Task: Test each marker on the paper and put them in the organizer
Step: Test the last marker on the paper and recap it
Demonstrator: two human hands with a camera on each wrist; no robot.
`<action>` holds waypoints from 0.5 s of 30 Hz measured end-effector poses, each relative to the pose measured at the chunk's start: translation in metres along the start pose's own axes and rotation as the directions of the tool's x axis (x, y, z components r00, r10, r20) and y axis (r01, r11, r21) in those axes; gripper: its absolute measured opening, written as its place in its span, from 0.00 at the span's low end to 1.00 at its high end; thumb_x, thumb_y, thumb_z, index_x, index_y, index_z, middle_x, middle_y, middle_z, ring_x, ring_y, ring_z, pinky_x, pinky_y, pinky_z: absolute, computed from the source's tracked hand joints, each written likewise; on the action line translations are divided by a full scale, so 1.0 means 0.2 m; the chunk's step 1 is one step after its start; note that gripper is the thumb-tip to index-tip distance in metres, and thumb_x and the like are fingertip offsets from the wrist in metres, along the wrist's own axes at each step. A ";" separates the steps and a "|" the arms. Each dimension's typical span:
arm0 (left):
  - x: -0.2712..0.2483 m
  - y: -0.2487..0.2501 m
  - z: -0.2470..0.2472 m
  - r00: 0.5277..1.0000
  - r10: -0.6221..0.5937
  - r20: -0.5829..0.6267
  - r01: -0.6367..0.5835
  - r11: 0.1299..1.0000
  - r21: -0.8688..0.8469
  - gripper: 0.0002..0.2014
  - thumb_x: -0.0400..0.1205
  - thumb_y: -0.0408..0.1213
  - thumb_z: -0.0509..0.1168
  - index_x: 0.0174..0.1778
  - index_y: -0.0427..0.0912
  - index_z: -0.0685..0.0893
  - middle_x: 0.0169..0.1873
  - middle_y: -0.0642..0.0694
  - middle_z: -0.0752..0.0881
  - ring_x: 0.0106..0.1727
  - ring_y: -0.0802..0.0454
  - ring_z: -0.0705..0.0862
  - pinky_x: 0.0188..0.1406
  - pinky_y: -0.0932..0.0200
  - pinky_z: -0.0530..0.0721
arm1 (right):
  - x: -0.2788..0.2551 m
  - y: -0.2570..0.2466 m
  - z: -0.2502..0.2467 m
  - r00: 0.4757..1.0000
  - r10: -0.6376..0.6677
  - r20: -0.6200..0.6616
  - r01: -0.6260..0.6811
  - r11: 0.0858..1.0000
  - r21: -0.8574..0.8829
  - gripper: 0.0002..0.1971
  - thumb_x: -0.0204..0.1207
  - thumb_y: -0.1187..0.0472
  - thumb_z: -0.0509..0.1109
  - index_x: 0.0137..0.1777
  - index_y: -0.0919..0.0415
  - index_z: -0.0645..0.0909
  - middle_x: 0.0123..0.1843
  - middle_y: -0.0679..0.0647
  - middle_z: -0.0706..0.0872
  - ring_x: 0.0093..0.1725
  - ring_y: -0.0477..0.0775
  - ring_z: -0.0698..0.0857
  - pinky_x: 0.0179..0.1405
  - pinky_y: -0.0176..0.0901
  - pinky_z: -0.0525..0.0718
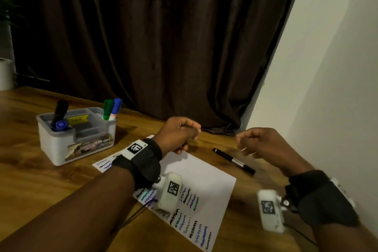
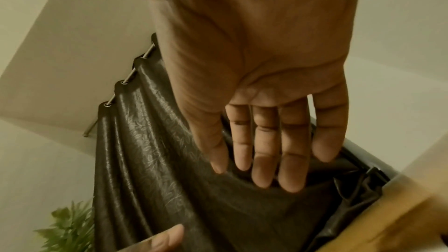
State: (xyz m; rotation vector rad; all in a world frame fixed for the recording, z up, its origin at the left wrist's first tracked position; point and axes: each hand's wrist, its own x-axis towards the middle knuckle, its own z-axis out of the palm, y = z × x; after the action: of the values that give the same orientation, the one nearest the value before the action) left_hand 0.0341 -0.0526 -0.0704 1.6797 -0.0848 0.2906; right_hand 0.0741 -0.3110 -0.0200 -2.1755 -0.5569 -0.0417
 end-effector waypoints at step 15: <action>-0.01 0.02 0.03 1.000 0.017 -0.024 -0.017 1.000 0.013 0.07 0.84 0.37 0.68 0.56 0.41 0.87 0.35 0.46 0.86 0.19 0.58 0.72 0.16 0.67 0.67 | 0.33 0.12 0.16 0.920 0.322 0.223 0.031 0.507 -0.861 0.14 0.72 0.52 0.81 0.49 0.56 0.82 0.49 0.54 0.87 0.46 0.53 0.86 0.42 0.40 0.83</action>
State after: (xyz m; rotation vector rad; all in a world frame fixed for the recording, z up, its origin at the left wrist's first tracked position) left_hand 0.0318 -0.0588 -0.0672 1.6887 -0.0788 0.3250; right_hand 0.1377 -0.2740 -0.0431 -3.2714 -0.6210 0.2382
